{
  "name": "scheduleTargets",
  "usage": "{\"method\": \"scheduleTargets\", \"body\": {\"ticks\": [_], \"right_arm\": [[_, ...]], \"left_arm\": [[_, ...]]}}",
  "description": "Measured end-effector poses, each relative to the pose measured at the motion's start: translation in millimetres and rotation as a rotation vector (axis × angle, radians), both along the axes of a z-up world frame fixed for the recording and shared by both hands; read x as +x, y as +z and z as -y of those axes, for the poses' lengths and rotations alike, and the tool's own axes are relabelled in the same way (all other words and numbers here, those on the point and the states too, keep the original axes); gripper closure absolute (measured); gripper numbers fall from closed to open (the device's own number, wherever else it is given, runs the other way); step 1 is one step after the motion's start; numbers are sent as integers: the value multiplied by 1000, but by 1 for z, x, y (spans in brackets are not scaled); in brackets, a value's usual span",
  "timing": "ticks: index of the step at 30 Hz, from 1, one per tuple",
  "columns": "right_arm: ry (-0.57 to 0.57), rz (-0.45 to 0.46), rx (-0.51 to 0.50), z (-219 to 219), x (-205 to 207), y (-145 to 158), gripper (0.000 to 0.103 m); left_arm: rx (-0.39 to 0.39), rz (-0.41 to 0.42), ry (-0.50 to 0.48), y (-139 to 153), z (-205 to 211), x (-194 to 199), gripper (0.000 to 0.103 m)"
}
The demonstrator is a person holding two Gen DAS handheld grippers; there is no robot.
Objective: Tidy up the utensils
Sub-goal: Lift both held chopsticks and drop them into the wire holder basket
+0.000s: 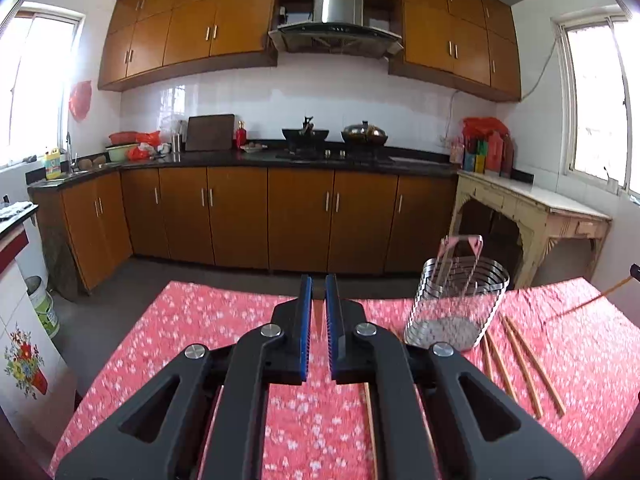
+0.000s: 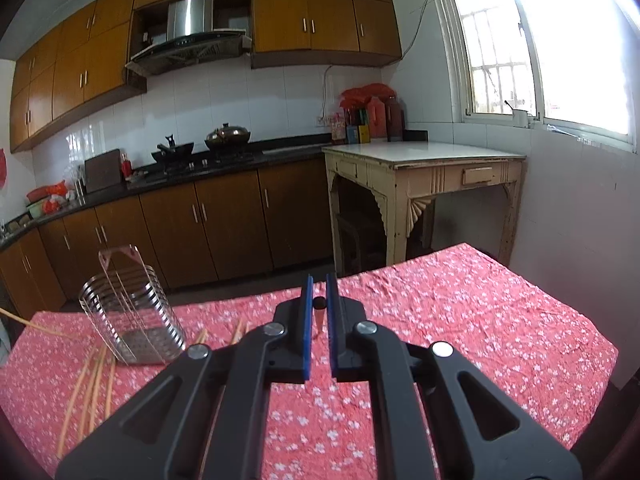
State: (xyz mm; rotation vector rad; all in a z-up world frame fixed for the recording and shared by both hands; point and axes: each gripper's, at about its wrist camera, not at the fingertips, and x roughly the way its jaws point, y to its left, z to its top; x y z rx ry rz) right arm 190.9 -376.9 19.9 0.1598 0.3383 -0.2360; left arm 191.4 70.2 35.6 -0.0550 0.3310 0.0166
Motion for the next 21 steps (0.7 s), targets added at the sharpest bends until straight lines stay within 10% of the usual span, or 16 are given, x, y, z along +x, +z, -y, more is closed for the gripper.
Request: {"method": "scheduleTargets", "body": {"ticks": [21], "right_arm": [[169, 67, 70, -27, -8, 76, 96]], "left_arm": [[19, 101, -37, 52, 11, -8, 96]]}}
